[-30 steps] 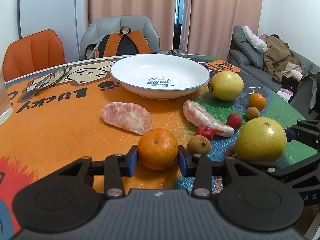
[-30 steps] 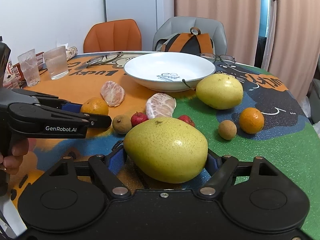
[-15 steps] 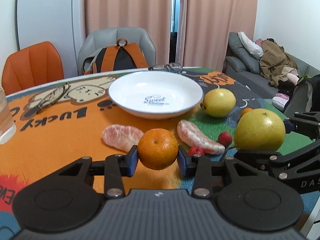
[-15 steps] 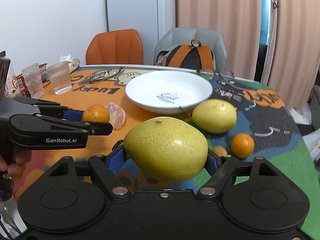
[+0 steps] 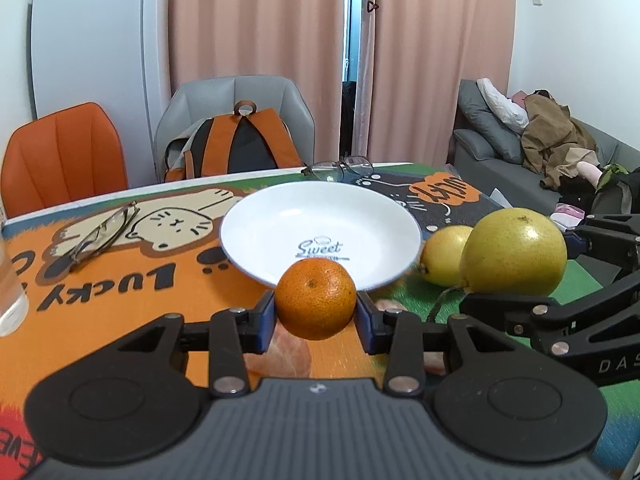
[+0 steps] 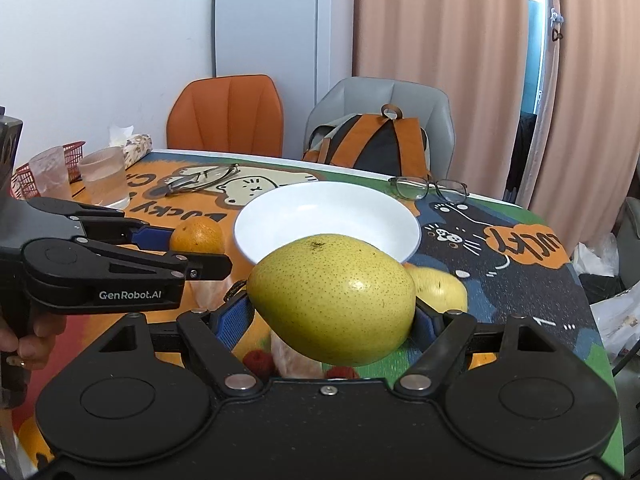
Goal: Organize fruits
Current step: 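Carry the tangerine in the left tool into the white bowl while the right tool carries the pomelo there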
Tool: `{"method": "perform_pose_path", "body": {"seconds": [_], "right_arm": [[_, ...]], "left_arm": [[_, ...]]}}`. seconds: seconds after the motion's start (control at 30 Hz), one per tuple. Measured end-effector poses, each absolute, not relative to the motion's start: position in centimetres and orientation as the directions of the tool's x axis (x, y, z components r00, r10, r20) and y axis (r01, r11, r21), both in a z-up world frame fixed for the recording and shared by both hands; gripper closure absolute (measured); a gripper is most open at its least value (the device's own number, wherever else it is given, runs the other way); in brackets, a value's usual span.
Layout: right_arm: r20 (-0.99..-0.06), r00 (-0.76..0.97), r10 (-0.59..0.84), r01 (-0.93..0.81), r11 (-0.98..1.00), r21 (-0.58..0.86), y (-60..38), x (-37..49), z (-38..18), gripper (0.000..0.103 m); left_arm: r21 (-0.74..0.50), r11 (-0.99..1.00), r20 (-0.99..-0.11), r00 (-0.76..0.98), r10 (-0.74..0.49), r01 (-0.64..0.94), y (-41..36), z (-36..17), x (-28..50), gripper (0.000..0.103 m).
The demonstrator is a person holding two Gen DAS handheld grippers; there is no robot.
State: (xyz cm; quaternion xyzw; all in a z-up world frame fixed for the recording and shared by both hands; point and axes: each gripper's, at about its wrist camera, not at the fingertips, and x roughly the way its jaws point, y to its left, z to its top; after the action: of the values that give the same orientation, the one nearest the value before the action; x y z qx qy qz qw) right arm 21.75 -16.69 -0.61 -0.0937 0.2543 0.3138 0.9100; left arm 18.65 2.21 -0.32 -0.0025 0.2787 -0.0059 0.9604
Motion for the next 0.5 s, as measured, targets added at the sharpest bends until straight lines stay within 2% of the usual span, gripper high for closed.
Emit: {"method": "perform_pose_path", "body": {"seconds": [0.5], "right_arm": [[-0.523, 0.681, 0.512, -0.601, 0.799, -0.001, -14.8, 26.7, 0.3, 0.026]], "left_arm": [[0.008, 1.0, -0.529, 0.849, -0.013, 0.02, 3.2, -0.3, 24.7, 0.063]]}}
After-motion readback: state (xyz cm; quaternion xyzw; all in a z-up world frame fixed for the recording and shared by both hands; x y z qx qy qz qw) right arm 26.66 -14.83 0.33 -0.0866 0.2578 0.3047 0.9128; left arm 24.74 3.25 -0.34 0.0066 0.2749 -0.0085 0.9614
